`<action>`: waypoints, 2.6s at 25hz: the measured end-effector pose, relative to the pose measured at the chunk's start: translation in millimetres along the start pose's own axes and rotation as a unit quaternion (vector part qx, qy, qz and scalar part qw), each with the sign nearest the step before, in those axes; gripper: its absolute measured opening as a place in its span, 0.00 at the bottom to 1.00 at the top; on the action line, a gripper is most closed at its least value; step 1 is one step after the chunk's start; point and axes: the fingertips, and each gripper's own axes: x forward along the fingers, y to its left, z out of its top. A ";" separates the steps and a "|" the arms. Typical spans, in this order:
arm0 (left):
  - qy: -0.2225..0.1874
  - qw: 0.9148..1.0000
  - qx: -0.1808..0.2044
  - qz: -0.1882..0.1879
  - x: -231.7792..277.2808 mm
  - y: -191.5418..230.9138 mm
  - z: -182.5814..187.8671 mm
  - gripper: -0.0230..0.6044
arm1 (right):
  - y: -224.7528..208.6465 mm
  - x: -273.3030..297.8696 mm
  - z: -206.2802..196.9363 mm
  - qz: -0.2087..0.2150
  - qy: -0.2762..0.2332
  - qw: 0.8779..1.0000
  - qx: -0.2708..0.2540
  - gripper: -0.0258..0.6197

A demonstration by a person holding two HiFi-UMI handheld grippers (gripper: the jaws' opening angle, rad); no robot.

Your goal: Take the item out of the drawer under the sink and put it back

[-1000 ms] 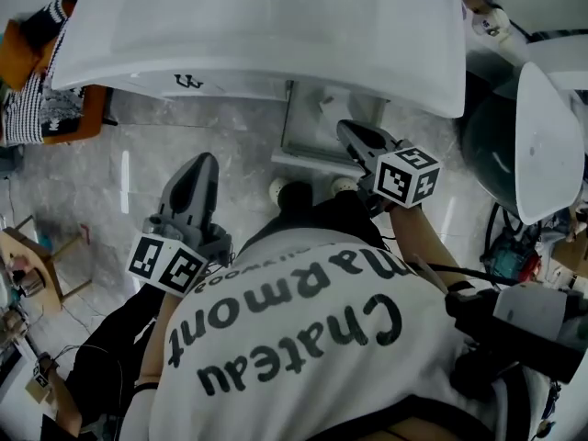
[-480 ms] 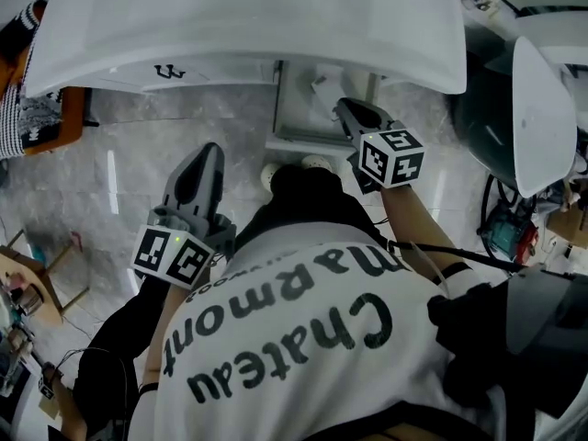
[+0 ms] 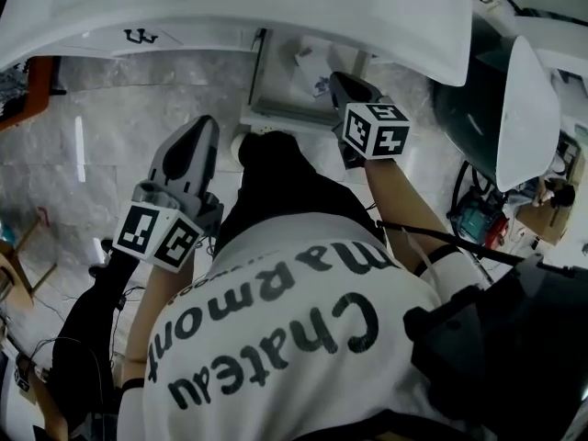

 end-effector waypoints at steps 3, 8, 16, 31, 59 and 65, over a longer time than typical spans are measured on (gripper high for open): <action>-0.007 1.000 -0.014 0.012 -0.7 0.3 -6.6 0.05 | 0.2 11.3 -5.7 0.006 0.020 1.000 -0.012 0.05; -0.005 0.999 -0.027 0.039 -9.9 6.7 -22.4 0.05 | 0.9 29.8 -18.0 0.017 0.050 0.998 -0.030 0.05; -0.006 0.997 -0.044 0.064 -10.4 2.2 -30.1 0.05 | -11.2 55.2 -31.3 0.026 0.093 0.995 -0.034 0.06; -0.016 0.992 -0.048 0.118 -11.3 10.4 -25.7 0.05 | -30.7 90.5 -39.0 0.033 0.151 0.987 -0.045 0.42; -0.019 0.977 -0.067 0.201 -28.1 35.7 -36.2 0.05 | -41.4 133.3 -90.3 -0.025 0.240 0.959 -0.148 0.56; -0.024 0.974 -0.076 0.213 -31.5 36.1 -39.5 0.05 | -41.3 135.0 -92.3 -0.027 0.265 0.951 -0.158 0.56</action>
